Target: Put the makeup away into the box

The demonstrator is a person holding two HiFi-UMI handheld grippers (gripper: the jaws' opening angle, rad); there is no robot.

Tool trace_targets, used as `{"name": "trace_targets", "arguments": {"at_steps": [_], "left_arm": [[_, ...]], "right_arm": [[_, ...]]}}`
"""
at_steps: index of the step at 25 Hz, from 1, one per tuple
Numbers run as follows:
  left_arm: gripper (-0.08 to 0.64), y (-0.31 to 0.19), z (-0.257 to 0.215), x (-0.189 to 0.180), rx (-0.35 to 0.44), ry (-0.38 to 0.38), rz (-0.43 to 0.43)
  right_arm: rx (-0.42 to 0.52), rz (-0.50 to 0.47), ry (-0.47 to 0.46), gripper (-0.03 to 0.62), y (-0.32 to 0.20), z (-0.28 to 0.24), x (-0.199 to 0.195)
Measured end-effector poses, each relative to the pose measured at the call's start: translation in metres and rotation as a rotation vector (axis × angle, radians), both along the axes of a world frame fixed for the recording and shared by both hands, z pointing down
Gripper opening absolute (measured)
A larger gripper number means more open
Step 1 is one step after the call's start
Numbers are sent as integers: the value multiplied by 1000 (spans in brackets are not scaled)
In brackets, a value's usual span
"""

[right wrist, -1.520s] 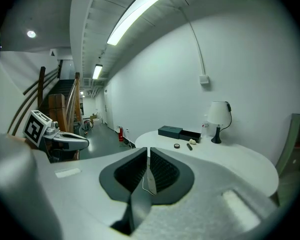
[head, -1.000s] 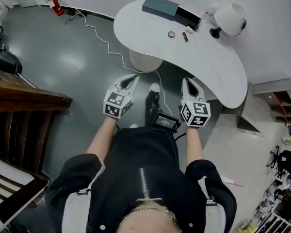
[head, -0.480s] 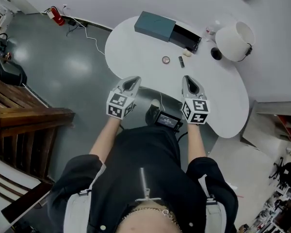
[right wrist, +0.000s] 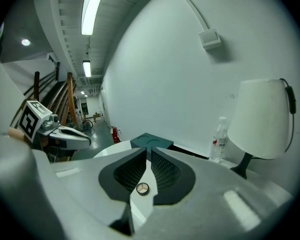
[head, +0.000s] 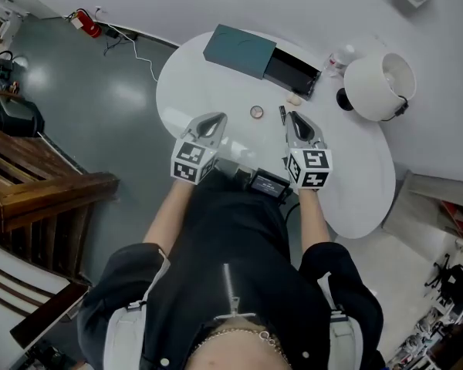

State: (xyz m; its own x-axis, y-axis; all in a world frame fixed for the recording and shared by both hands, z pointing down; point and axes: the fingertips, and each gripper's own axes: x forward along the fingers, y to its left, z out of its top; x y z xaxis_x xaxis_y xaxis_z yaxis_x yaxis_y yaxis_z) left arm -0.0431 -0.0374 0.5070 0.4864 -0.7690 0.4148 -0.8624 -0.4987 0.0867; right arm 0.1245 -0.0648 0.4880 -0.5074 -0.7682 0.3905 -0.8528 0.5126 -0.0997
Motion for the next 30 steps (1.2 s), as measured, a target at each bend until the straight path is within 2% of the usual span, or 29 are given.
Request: {"name": "trace_targets", "arguments": {"at_steps": [7,14,20,26,30], "left_arm": [[14,-34,7,2,-12,3,25],[14,-58,18,-2,-40,2,50],[14,-64,31,-11,-68,-5,58],[14,-65,39,-22,-90,-3,47],[14,-63,41,-32,-99,-5,31]], "right_arm": [[-43,-25,28,33,-26,16,-7],[-101,-111,125,79,-44,45,-24],[-158,-251,226,156,-50,77,-51],[-220,-372,317,201,-51,113,-68],[-264,-499,430,245,-44,144,-80]]}}
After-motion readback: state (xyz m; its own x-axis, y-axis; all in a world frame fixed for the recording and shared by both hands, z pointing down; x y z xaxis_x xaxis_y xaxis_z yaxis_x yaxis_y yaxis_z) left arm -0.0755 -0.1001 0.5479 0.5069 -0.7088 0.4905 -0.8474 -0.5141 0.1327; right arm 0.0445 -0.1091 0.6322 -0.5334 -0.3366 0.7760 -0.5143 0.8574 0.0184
